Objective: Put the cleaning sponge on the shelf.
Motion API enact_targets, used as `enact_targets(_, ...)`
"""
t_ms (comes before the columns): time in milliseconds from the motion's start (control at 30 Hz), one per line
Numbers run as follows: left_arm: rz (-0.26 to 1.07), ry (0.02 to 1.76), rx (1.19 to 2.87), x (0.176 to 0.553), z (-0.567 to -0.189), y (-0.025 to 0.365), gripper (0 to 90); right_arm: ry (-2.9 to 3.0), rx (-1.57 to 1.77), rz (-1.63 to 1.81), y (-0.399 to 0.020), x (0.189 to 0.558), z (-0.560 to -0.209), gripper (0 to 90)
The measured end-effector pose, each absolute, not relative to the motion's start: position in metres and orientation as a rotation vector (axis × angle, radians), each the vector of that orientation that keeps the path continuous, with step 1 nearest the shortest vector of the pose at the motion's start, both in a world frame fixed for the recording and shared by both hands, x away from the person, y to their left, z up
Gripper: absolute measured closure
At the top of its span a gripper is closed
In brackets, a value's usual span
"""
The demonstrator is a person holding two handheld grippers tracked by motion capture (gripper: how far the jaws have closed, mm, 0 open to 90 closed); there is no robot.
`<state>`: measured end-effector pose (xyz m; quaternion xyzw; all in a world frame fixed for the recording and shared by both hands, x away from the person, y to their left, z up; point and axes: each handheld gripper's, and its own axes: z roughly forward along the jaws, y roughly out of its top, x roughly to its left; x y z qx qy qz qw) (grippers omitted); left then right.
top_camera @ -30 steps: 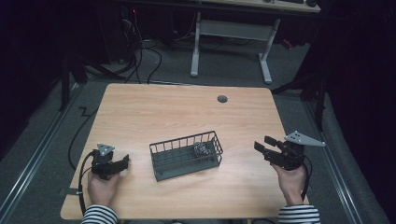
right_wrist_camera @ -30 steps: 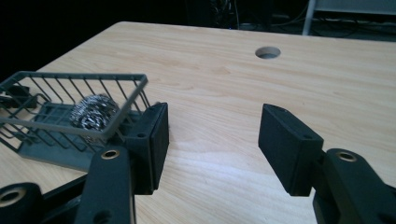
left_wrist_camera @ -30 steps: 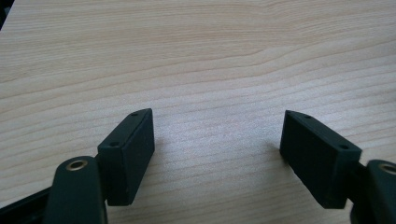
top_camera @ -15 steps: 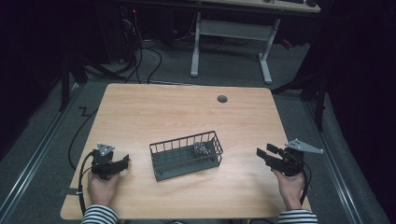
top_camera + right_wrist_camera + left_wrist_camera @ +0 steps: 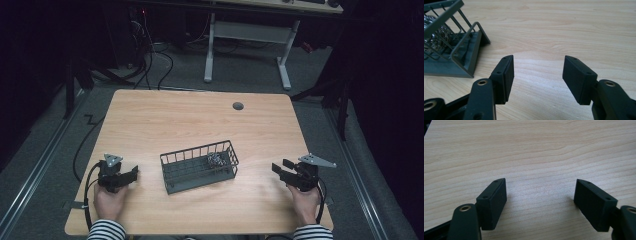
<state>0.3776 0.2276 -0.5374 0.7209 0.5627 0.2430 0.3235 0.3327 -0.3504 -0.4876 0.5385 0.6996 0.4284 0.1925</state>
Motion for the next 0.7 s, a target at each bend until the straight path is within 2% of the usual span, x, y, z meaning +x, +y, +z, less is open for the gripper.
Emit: enact_targets(700, 0.638, 1.476, 1.892, 0.378, -0.537, 0.228, 26.6, 2.005, 1.502, 1.002, -0.332, 0.348, -0.521, 41.9)
